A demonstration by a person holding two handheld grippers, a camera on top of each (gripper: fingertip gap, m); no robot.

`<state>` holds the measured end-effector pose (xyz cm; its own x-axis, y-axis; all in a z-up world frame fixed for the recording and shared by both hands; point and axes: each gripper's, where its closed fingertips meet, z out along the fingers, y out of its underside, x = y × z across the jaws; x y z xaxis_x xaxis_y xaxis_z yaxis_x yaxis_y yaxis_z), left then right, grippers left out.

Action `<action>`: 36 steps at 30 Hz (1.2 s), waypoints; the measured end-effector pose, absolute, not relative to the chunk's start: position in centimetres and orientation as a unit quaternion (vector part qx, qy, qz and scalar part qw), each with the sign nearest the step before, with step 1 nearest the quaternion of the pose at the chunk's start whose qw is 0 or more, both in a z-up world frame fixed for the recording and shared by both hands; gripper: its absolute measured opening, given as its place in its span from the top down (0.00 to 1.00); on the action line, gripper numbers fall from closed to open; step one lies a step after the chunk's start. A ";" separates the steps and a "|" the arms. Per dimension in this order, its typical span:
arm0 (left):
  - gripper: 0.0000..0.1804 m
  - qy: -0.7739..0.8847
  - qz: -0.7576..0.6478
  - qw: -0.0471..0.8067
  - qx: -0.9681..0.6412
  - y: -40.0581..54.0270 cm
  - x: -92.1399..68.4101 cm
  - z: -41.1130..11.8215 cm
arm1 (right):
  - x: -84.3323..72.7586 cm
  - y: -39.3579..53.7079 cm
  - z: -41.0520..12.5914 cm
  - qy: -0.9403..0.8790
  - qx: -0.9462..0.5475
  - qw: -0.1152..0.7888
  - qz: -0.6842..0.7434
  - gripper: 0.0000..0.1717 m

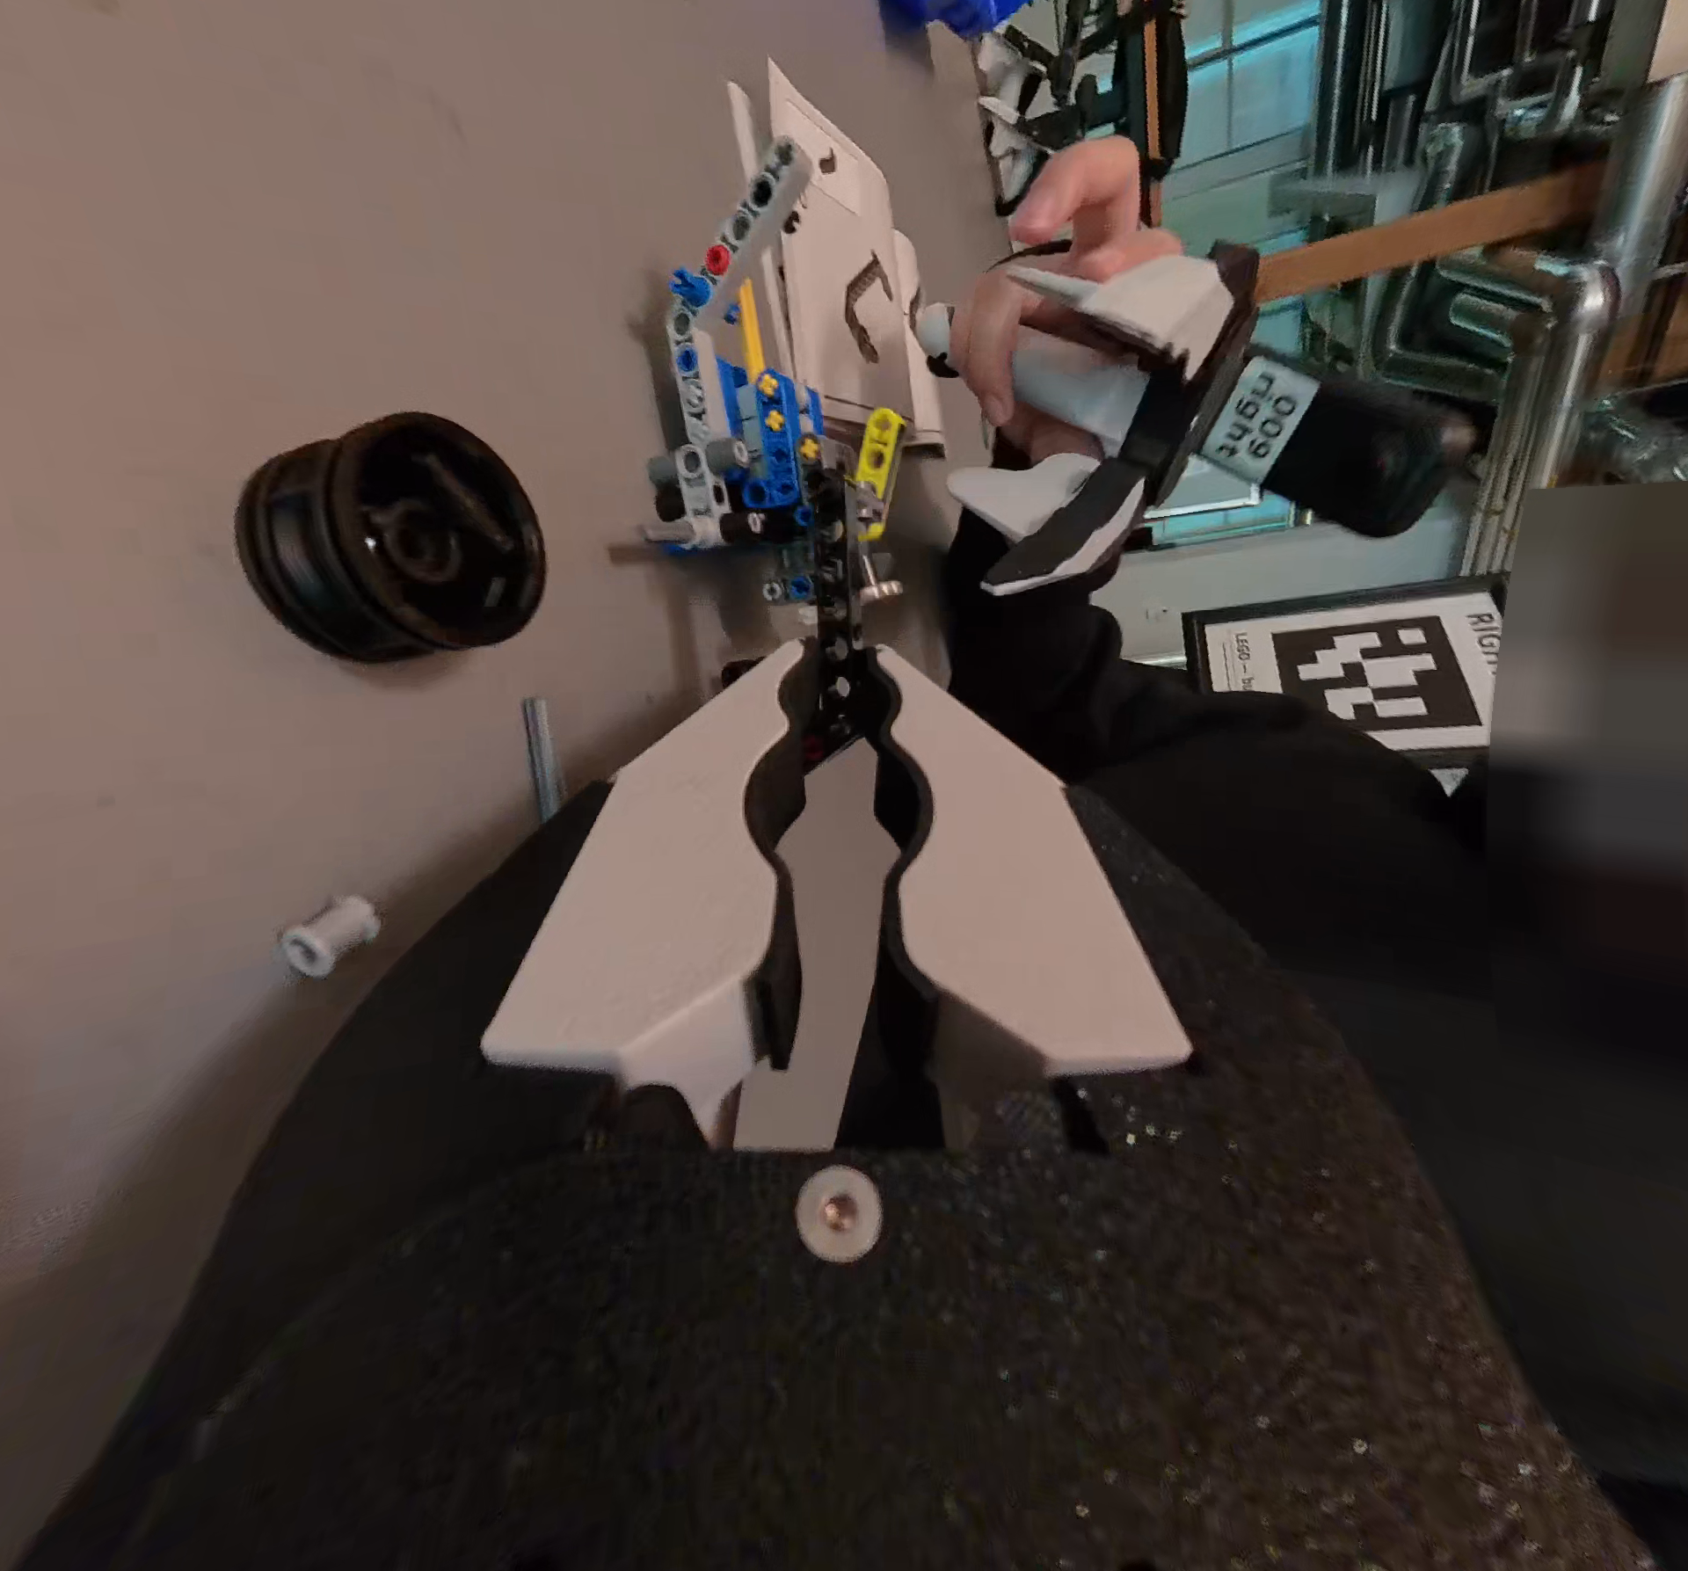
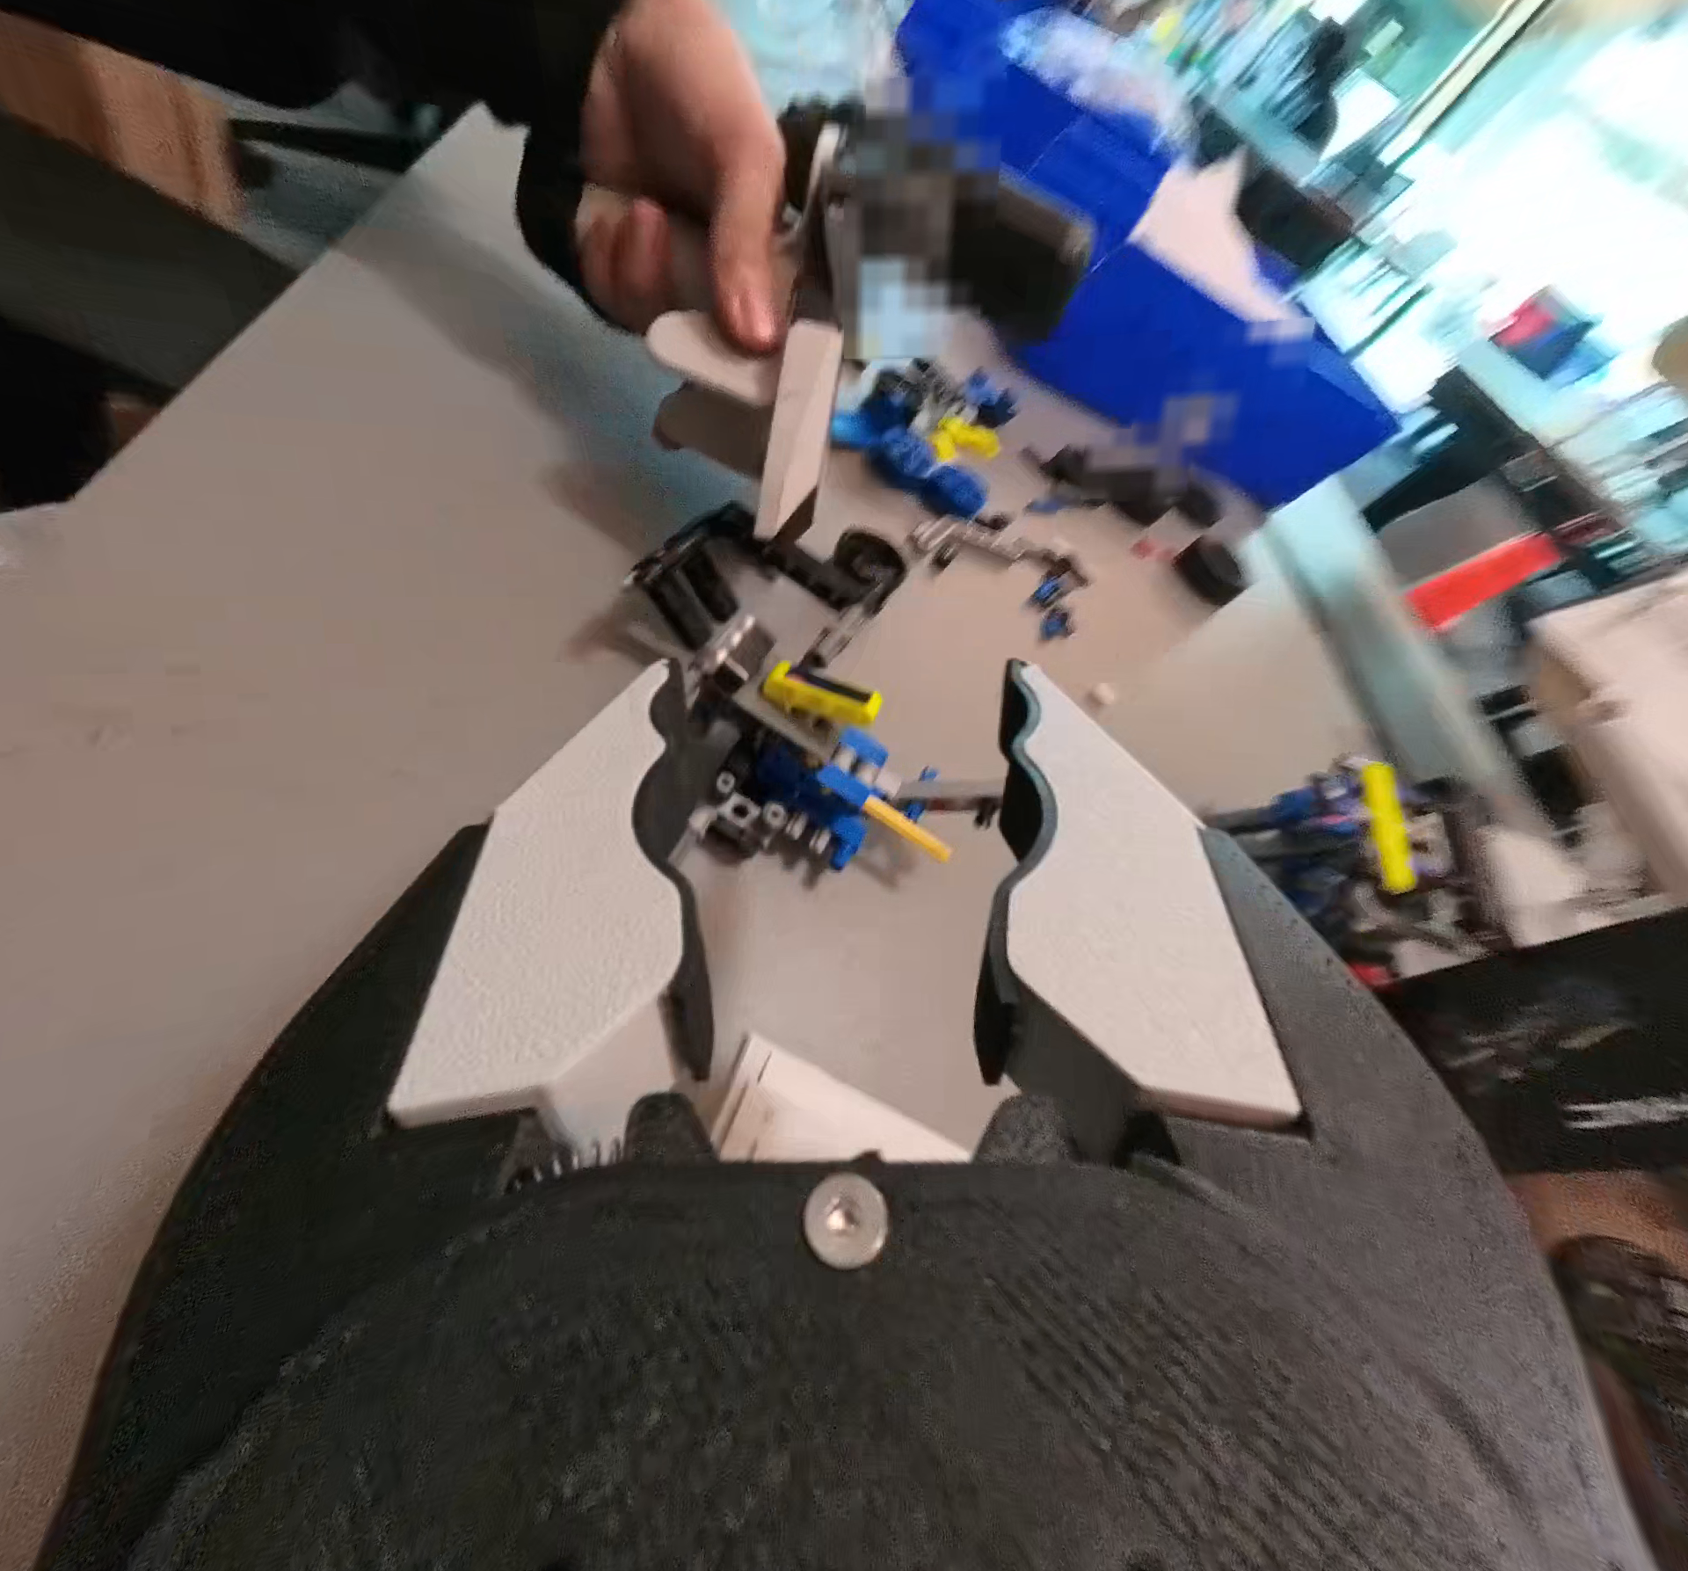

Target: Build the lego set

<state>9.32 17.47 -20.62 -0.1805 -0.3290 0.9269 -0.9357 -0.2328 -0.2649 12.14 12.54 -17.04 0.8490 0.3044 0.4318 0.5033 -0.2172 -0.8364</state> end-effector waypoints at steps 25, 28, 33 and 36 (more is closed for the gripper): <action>0.97 -0.510 0.535 0.201 0.642 17.0 11.3 -21.7 | 13.4 13.8 -22.4 -0.268 -0.813 0.503 -0.120 0.75; 0.97 -0.491 0.543 0.197 0.653 17.5 11.5 -21.7 | 13.0 13.6 -22.4 -0.270 -0.813 0.504 -0.114 0.77; 0.97 -0.478 0.545 0.197 0.660 17.5 11.5 -21.8 | 12.9 13.7 -22.4 -0.268 -0.815 0.502 -0.110 0.78; 0.97 -0.477 0.545 0.202 0.659 17.2 11.6 -21.8 | 12.9 13.7 -22.3 -0.271 -0.811 0.507 -0.112 0.83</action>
